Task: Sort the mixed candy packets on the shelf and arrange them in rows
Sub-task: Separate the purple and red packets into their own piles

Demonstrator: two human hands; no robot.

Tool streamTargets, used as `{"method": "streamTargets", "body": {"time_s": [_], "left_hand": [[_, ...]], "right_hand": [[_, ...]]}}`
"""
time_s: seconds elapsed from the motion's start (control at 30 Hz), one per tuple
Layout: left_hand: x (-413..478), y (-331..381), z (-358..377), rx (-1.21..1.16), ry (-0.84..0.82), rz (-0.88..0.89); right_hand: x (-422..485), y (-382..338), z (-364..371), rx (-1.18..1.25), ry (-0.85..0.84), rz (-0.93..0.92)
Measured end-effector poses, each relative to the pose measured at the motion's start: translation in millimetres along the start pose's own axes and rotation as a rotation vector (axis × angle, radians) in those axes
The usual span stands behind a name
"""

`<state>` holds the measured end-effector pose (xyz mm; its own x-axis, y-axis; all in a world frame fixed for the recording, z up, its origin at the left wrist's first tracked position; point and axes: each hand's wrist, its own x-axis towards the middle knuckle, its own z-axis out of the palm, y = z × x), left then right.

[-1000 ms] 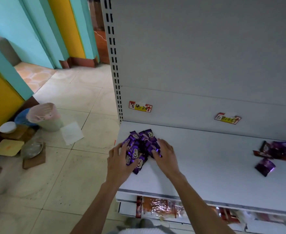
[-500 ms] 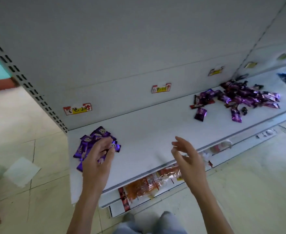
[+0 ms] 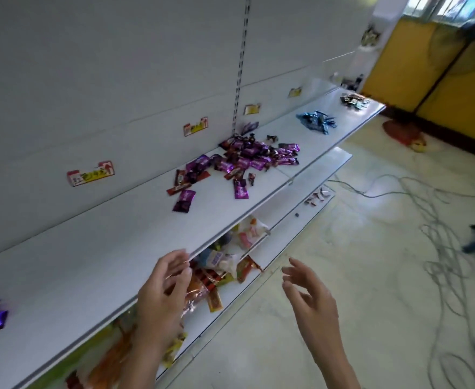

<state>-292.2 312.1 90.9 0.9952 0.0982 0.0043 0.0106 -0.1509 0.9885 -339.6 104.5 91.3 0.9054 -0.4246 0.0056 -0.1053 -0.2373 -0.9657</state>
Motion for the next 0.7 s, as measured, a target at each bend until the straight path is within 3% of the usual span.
{"method": "streamTargets", "body": {"time_s": [0.33, 0.7], "left_hand": [[42.7, 10.0, 116.0, 0.032, -0.123, -0.041], [175.5, 33.0, 193.2, 0.074, 0.062, 0.035]], "right_hand": [[72.2, 35.5, -68.9, 0.036, 0.06, 0.098], [252.7, 16.6, -64.8, 0.057, -0.062, -0.044]]}}
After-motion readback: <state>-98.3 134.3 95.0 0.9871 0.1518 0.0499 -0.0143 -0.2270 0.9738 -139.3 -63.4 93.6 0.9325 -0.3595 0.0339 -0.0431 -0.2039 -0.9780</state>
